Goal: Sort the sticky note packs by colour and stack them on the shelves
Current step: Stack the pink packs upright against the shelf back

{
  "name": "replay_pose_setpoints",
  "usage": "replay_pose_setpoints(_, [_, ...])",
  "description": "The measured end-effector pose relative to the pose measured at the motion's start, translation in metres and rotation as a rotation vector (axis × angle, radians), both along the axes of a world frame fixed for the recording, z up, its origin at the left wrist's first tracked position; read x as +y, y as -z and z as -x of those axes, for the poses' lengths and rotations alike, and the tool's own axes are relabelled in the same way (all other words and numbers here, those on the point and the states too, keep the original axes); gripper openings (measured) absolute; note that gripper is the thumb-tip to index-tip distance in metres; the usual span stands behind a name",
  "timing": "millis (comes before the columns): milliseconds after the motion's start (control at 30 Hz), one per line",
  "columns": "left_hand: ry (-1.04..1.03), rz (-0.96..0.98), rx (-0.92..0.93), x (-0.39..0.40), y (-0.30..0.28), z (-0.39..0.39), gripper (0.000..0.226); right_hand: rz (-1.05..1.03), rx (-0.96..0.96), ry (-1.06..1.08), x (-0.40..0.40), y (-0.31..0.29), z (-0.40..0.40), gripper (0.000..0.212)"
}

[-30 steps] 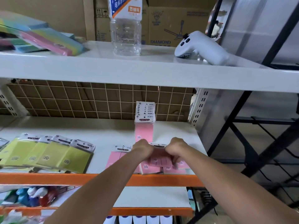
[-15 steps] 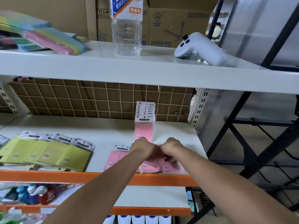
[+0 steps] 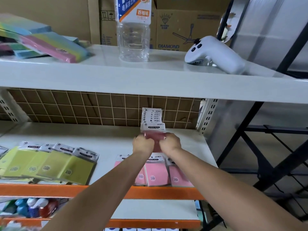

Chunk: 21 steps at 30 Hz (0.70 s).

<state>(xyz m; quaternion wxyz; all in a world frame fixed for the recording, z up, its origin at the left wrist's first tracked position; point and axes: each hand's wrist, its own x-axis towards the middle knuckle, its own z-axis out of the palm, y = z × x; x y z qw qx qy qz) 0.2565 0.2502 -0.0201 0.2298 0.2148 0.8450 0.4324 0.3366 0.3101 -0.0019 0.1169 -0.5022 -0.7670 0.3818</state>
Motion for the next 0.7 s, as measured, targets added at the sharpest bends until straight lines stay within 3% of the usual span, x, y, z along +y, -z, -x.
replay_pose_setpoints(267, [0.079,0.062,-0.049,-0.002,0.010,0.007,0.039,-0.005,-0.025,-0.133,0.003,0.021,0.009,0.042])
replay_pose_setpoints(400, [0.112,0.066,-0.165,0.002,0.023,0.013,0.056,0.066,-0.017,-0.097,0.001,0.030,0.013,0.044])
replay_pose_setpoints(500, [0.112,0.046,-0.218,0.007,0.032,0.017,0.059,0.093,-0.013,-0.071,0.003,0.035,0.018,0.036])
replay_pose_setpoints(633, [0.092,0.066,-0.256,0.015,0.043,0.025,0.044,0.147,-0.020,-0.022,0.005,0.037,0.020,0.015])
replay_pose_setpoints(700, [0.100,0.074,-0.258,0.016,0.041,0.025,0.041,0.152,-0.058,-0.049,0.005,0.039,0.020,0.017])
